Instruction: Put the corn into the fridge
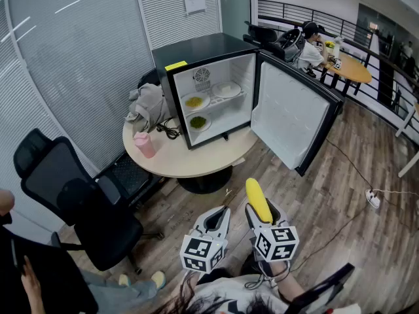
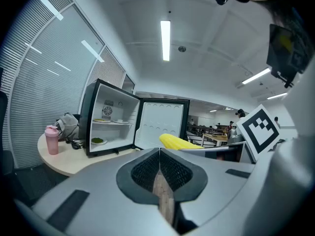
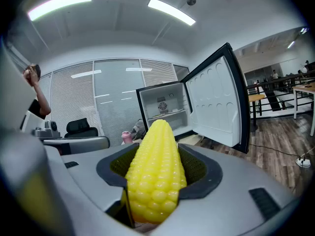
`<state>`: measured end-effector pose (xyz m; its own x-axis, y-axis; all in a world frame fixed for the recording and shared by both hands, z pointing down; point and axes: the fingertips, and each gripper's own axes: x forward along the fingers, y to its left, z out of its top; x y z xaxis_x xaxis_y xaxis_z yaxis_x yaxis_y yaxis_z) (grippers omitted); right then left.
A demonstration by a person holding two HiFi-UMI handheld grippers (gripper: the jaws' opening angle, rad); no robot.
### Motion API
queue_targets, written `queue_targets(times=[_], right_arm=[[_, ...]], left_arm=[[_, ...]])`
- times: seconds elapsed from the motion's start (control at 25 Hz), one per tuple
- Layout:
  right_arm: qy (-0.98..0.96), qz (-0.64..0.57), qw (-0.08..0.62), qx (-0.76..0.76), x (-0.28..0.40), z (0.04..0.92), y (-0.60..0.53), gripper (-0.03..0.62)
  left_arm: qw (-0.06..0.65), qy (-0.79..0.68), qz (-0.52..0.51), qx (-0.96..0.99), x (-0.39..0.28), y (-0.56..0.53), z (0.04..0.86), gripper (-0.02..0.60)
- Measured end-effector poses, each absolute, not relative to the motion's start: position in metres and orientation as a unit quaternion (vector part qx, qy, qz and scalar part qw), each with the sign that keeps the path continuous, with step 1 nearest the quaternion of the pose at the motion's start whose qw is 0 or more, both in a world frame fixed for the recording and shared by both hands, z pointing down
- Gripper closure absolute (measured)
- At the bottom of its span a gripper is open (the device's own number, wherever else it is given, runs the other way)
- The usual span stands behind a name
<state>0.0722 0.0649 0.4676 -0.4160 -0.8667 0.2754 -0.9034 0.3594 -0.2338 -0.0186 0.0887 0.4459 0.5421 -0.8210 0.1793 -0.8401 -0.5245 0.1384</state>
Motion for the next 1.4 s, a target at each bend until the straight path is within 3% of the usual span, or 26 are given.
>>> queue_targets(times=[0.32, 1.4], right_arm=[[-0.821, 0.192, 0.029, 0.536, 0.069, 0.466, 0.072, 0.338], [-0.835, 0.178, 0.073, 0.516, 0.039, 0.474, 0.050, 0.338]], left_arm=[[0.102, -0.470, 0.046, 0.875, -0.020, 0.098, 0.445, 0.571], [0.132, -0.495, 0.036, 0.858, -0.054, 0.072, 0.460, 0.571]])
